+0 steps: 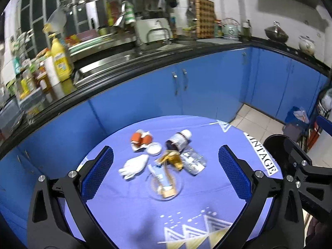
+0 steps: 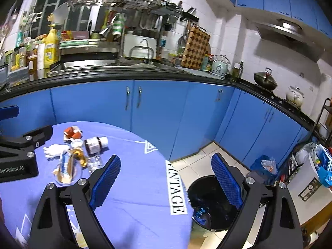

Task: Collect trash
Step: 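Move both open tools back over the table, then grasp the torn blue-brown carton with the left tool while the right tool grasps the clear blister pack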

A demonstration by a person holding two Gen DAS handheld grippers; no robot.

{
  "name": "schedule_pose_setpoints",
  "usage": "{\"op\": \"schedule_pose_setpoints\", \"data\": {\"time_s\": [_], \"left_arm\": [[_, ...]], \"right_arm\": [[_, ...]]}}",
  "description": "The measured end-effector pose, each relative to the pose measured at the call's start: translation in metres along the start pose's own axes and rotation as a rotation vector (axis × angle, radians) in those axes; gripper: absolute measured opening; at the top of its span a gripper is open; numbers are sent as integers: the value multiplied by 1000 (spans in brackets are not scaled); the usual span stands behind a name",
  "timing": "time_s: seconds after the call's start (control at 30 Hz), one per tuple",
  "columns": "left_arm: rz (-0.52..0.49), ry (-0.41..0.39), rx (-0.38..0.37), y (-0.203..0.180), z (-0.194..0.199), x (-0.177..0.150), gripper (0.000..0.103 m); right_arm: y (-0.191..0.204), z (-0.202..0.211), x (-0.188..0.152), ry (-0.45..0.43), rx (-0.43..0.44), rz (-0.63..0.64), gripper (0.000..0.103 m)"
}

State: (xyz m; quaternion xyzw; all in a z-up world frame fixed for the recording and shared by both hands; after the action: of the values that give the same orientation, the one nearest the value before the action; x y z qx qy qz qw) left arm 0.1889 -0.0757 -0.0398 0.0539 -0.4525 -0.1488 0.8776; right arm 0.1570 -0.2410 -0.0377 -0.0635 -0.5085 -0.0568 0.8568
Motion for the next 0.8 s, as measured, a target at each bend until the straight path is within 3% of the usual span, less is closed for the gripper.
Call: {"op": "schedule_pose_setpoints", "data": {"time_s": [0.5,0.7,0.8], "left_arm": [[112,112,49,80,-37,-63,100],[128,169,38,91,-64,-84,100],[134,200,-14,86,-79,-93,100]], "right_arm": [[70,-28,-25,103,101,44,87],[92,-51,-41,155,130,63,87],[97,-65,-48,175,126,80,87]]}}
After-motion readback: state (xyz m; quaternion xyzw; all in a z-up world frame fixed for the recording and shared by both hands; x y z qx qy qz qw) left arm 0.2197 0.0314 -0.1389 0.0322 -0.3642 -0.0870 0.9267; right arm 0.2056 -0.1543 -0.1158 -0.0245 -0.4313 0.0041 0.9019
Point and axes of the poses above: each gripper's, at about its wrist camera, not at the fingertips, and z roughly against the way its jaws point, y to its left, x to its top, the point moved 8 cm from there along -z, roughly the way its jaws point, and after that the axes turned 8 degrees about -z, right-handed, at the moved point
